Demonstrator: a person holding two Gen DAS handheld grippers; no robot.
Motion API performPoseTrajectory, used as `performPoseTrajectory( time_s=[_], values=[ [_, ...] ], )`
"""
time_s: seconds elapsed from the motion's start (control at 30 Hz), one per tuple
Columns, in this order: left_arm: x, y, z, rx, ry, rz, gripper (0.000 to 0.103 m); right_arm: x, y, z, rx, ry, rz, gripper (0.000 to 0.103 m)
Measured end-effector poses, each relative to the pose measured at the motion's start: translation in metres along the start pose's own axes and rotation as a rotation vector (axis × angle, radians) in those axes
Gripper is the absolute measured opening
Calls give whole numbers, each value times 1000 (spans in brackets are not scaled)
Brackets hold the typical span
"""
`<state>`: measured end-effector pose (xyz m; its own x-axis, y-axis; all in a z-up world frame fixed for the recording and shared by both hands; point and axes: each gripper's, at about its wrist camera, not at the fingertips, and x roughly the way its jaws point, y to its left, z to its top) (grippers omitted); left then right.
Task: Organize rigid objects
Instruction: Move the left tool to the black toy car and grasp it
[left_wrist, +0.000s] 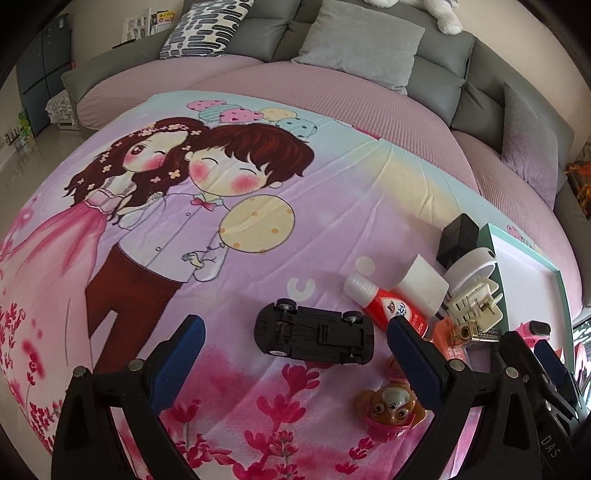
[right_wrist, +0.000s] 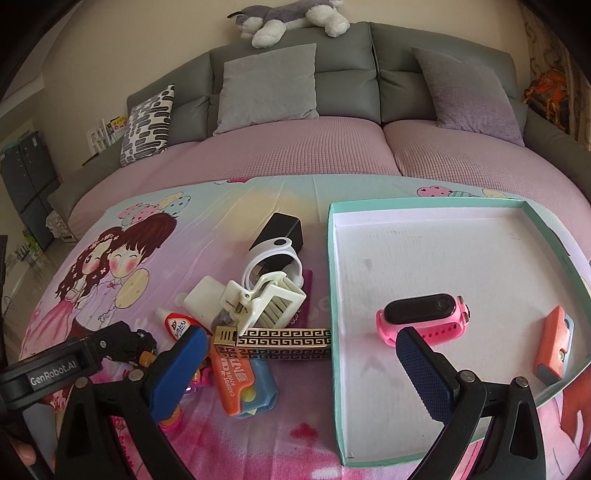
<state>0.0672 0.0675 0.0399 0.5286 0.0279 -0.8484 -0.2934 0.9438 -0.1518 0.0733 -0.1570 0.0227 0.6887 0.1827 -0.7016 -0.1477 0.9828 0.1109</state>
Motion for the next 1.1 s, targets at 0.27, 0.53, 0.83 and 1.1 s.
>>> performPoseTrajectory(
  time_s=[0.27, 0.53, 0.83, 1.1],
  values=[
    [14, 5, -4, 10, 41, 55, 99, -4, 2, -1, -2, 4, 19, 103],
    [18, 12, -2, -17, 61, 47, 99, -1, 18, -7, -53, 33, 36, 103],
    [25, 6, -4, 4, 82, 13, 99, 3, 25, -10, -76, 50, 37, 103],
    [26, 22, -3, -33, 78, 56, 99, 1, 37, -13, -114, 63, 60, 103]
  ],
)
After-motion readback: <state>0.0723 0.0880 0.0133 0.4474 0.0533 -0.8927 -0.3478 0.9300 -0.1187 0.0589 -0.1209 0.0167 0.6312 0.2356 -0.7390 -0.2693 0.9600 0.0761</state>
